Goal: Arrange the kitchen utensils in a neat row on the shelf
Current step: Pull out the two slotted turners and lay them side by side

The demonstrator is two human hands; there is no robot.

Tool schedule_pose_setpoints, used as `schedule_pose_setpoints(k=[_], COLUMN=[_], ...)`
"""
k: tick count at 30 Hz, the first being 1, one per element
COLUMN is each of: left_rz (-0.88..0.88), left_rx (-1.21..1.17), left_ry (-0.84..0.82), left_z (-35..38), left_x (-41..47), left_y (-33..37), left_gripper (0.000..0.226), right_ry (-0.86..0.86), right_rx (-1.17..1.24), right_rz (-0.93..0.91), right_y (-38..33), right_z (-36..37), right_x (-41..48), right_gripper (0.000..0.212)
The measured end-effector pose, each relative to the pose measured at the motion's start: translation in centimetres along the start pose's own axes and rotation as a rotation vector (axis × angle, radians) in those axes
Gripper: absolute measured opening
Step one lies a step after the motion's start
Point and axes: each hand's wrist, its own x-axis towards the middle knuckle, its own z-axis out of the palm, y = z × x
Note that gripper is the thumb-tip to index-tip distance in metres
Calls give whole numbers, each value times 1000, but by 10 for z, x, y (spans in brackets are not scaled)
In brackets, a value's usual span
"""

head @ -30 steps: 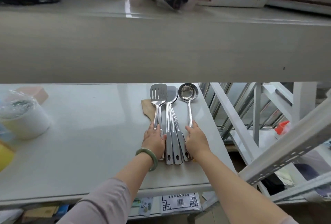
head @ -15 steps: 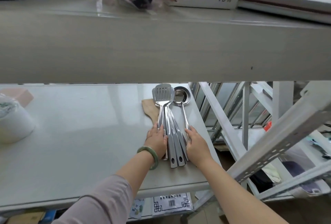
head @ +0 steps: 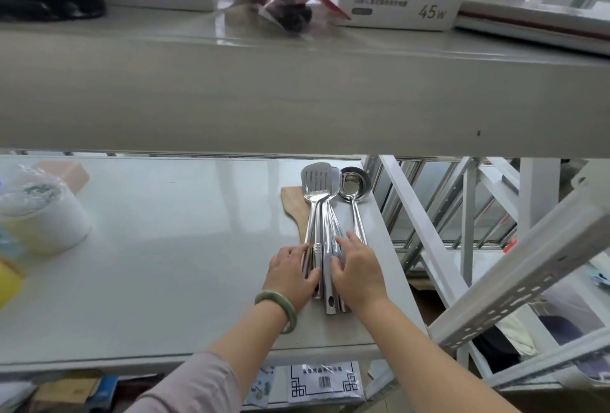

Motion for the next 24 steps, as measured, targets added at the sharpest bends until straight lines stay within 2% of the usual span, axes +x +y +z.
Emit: schedule_pose_setpoints(k=[5, 8, 10, 12, 16, 20, 24], left_rz=[-85, -146, -178, -185, -208, -247, -195], left_rx=[-26, -32, -68, -81, -139, -355, -500], left_ry=[2, -6, -2, 2, -15, -35, -22], left_z=[3, 2, 0, -2, -8, -16, -22], left_x=[-5, -4, -4, -3, -2, 1, -1], left_y=[6, 9, 9, 8, 3, -2, -11], left_gripper=[64, 63, 63, 61, 49, 20, 18], right_ry=[-111, -119, -74, -9, -58, -87, -162], right_rx=[-80, -116, -129, -70, 29, 155, 449], right_rz=[131, 144, 89, 8, -33, 70, 257], right_y=[-10, -14, -18, -24, -39, -49, -56], right_z=[6, 6, 7, 8, 4, 1, 8], right_x=[3, 3, 0, -5, -11, -8, -4], right_gripper=[56, 51, 46, 35, 27, 28, 23])
